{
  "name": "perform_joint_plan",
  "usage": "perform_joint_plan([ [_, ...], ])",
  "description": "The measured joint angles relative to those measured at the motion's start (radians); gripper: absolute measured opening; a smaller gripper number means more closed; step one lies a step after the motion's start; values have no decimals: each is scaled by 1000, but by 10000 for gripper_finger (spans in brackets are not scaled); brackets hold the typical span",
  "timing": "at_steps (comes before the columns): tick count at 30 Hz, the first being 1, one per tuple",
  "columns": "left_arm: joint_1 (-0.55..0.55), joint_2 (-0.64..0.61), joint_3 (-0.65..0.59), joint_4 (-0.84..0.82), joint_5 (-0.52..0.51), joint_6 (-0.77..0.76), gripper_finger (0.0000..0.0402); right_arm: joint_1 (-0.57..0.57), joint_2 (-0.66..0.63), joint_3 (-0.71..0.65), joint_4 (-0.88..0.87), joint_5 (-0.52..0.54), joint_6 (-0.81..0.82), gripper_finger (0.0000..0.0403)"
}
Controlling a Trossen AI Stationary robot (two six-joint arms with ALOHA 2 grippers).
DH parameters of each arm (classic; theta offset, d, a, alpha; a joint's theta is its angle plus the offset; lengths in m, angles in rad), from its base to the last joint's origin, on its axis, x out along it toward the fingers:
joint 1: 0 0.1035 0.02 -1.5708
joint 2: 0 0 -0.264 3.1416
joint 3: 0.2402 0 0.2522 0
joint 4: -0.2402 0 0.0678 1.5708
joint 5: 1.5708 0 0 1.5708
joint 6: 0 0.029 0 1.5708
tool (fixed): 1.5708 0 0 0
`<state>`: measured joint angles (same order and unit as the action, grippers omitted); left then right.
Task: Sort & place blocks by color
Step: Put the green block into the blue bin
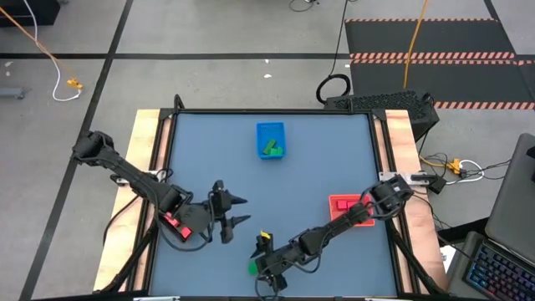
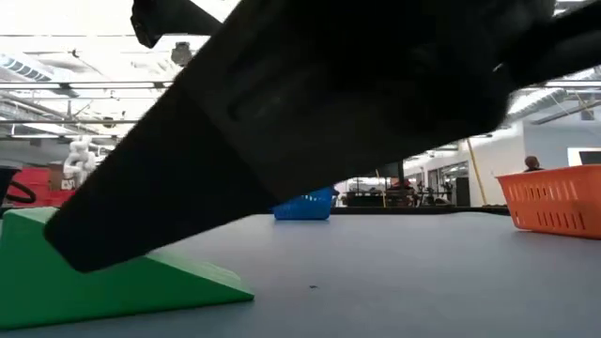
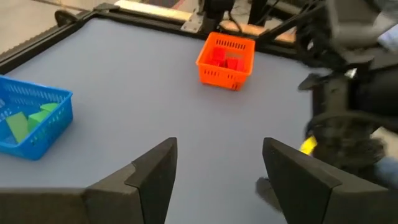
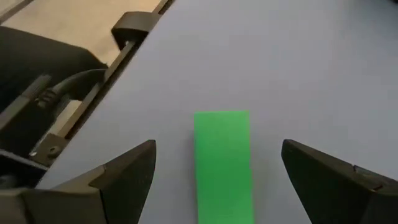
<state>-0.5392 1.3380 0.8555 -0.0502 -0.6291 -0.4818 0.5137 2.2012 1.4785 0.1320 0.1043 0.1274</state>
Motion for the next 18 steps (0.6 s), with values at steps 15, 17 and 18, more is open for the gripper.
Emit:
perform_joint_plan([
  [15,1,0,0,32,0,41,239,-8,23,0,-4,31,8,231],
  [17,1,0,0,33,-1,43,239,-8,23,0,-13,30,10,181],
  [18,1,0,0,32,0,44,239,-8,23,0,-16,28,10,153],
])
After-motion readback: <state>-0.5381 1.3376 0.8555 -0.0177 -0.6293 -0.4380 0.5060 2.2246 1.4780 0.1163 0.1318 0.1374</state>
